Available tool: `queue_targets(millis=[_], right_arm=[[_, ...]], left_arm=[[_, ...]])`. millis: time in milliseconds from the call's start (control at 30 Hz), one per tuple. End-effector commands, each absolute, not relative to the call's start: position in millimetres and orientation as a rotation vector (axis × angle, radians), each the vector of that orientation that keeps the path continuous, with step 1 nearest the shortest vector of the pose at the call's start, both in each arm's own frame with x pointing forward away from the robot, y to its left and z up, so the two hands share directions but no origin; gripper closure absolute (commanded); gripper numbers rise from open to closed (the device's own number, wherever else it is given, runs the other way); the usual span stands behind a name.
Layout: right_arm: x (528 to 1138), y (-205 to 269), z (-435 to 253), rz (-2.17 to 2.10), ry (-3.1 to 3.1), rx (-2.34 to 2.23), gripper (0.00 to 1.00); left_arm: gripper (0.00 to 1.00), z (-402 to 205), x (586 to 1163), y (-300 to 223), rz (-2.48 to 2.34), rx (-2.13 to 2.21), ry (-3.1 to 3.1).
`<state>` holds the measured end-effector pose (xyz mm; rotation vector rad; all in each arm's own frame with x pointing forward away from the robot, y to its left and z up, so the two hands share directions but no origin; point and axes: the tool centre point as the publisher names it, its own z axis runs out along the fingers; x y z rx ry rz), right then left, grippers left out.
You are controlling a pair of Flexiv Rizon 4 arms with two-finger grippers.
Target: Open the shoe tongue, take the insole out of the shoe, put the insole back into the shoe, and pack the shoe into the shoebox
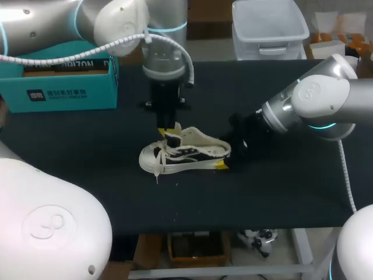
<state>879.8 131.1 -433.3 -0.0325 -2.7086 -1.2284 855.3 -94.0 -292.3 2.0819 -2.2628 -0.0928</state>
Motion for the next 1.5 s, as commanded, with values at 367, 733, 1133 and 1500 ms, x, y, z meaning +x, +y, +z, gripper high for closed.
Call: queue_targets(millis=[367,733,1133,1500], right_arm=[[876,133,-445,-1.232,-2.704,-0.029,1.00],[876,133,-445,-1.232,-2.704,-0.029,1.00],[876,133,-445,-1.232,-2.704,-0.029,1.00],[876,133,-445,-1.232,-2.704,-0.029,1.00]], left_arm=[[1.00,-316,858,-41,0.289,1.878,-2.061],[0.83,-304,852,-52,0.257,1.753,-2.181],[0.58,-247,853,-74,0.255,1.368,-2.462],[1.00,-216,847,-127,0.103,0.407,-3.020]])
